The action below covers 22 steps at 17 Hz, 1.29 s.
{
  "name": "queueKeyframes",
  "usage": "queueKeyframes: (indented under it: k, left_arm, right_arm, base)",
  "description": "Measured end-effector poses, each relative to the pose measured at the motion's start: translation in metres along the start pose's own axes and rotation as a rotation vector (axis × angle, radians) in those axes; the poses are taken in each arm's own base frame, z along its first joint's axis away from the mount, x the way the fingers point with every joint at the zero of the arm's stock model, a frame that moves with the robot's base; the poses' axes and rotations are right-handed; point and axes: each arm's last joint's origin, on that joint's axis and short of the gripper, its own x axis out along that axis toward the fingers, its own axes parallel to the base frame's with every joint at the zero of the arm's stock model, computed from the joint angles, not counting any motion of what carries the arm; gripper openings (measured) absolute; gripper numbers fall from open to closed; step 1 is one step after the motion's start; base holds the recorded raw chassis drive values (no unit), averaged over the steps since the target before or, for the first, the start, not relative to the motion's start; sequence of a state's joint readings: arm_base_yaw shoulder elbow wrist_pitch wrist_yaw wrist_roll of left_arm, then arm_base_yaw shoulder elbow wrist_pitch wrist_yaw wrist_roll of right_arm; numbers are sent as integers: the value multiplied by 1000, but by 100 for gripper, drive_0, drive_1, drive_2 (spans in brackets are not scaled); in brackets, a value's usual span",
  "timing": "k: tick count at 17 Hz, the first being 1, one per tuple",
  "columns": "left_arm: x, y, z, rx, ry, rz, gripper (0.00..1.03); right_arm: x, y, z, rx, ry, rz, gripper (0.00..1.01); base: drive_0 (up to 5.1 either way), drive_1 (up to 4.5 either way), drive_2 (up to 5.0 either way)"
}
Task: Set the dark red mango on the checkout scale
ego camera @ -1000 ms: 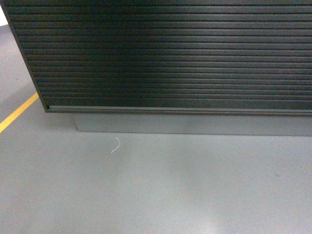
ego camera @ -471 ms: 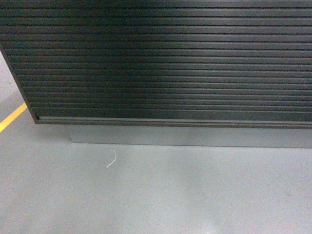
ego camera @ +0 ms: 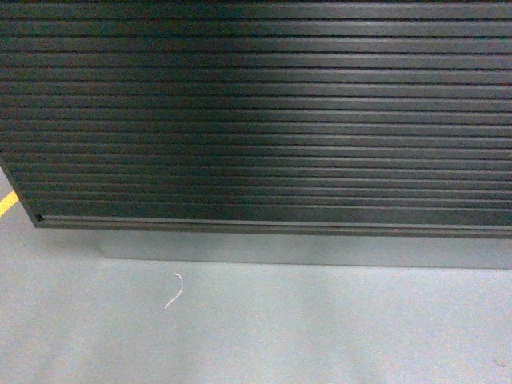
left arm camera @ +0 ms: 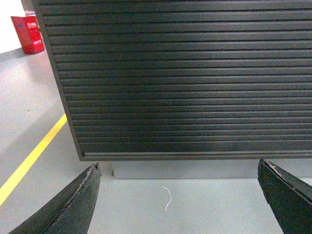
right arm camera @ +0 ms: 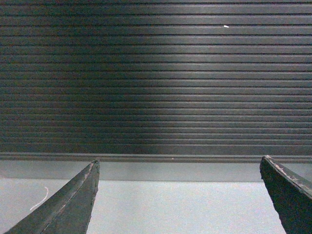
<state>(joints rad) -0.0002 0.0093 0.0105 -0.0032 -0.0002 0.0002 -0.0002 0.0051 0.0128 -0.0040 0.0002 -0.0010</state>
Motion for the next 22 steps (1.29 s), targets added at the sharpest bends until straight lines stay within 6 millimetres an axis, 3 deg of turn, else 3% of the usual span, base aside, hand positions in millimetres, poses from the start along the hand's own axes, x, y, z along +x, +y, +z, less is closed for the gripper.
queueKeyframes:
  k: [22]
  left_arm:
    - [0,0,0,0,-1,0,98]
  right_arm:
    - [0,0,0,0,0,0,98]
  base:
    - [-7,288,-303]
